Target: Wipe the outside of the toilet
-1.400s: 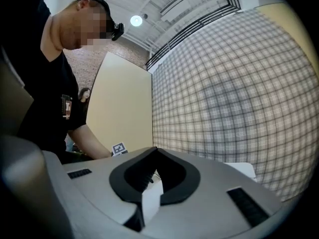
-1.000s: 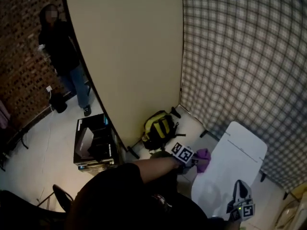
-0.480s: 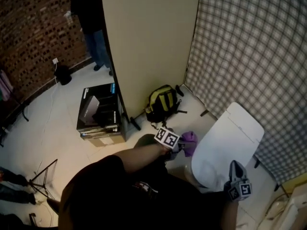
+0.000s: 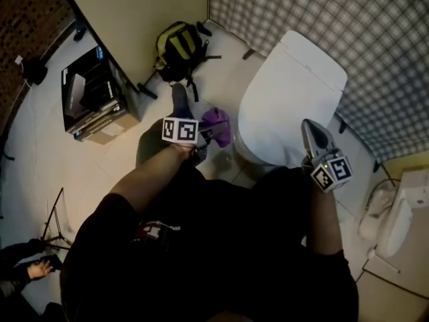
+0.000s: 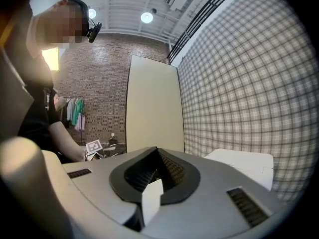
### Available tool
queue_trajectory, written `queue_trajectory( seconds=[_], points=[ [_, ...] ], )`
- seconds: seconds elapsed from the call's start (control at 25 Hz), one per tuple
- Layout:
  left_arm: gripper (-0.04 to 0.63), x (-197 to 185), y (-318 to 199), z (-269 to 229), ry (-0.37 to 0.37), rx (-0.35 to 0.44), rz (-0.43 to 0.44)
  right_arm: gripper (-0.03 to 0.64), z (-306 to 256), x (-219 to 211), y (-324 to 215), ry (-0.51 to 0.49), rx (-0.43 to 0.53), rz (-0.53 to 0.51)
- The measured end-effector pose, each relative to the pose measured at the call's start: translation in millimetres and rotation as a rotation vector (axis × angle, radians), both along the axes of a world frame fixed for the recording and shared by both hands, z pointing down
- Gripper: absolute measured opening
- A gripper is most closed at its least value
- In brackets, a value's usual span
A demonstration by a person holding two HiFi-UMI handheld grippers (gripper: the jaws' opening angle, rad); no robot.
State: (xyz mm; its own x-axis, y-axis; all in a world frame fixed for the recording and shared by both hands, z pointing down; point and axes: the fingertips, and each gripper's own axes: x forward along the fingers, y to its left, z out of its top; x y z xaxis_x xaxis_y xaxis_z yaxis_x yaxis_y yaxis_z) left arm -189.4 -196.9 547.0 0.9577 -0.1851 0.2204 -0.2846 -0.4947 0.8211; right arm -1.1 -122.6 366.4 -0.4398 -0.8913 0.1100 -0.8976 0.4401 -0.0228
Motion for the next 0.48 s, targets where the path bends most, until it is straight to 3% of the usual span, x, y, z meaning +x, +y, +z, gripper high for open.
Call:
queue_trajectory(
  seconds=[0.36,0.48],
  points=[
    [0.100,46.7,28.6,98.7,-0.173,-0.127,0.085,0.006,13.6,13.7,9.6,-0.028,-0.054,-0.006],
    [0.103,62.7,32.2,117.2,-0.159,-0.147,0.139,0.006,17.1,21.9,7.3,-0.037,-0.077,0.023]
  ],
)
